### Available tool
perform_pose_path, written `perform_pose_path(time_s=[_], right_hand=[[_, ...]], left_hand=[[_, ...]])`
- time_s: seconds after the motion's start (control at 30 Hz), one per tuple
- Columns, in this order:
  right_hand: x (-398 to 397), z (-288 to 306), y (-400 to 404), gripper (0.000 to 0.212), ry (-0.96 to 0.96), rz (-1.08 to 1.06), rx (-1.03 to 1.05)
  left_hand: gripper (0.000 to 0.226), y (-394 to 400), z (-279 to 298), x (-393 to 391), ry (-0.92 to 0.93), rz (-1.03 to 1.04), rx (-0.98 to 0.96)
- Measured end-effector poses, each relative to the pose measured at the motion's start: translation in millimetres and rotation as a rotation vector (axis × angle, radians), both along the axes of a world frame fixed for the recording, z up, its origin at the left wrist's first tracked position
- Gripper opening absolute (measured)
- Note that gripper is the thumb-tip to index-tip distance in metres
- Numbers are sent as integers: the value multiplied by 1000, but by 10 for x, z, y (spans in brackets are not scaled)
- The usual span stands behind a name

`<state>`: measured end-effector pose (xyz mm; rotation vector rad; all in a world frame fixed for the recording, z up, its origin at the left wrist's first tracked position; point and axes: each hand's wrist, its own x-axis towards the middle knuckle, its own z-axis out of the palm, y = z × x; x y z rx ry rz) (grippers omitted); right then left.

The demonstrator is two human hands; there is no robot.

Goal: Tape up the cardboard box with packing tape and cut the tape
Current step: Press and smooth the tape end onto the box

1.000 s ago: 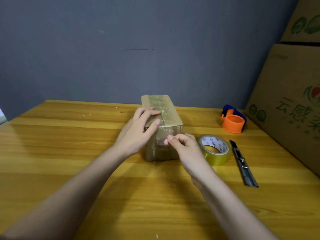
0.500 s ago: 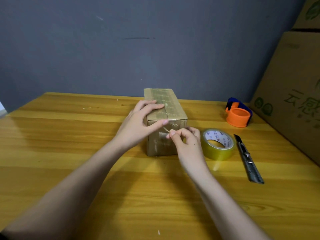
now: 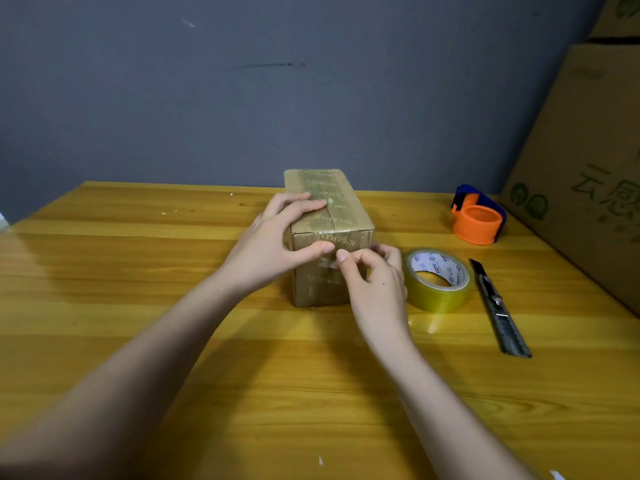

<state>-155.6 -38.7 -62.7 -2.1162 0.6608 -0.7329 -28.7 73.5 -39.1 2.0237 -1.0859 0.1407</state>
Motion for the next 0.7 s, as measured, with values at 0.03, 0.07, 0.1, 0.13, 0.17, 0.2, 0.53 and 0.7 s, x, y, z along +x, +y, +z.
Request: perform_pose_path(time_s=[0.03, 0.07, 0.1, 0.13, 0.17, 0.2, 0.53, 0.7], right_hand=[[0, -22, -8, 30, 16, -7, -44], [-1, -45, -16, 32, 27, -12, -83], [-2, -63, -24, 33, 30, -17, -102], [-5, -74, -30, 34, 27, -18, -100], [-8, -79, -36, 35, 21, -16, -91], [-12, -83, -45, 35, 12, -8, -86], [-48, 84, -219, 27, -310, 1, 54], [135, 293, -434, 57, -189, 380, -73]], left_hand=[[70, 4, -1, 2, -5, -1, 8], [71, 7, -1, 1, -13, -1, 18], [72, 7, -1, 0, -23, -2, 27], [73, 9, 1, -2, -28, -2, 34], [73, 9, 3, -6, -32, 0, 40], [73, 11, 7, -7, -36, 4, 47], [81, 24, 23, -42, -94, 35, 107], [92, 33, 1, -26, -133, 28, 121]])
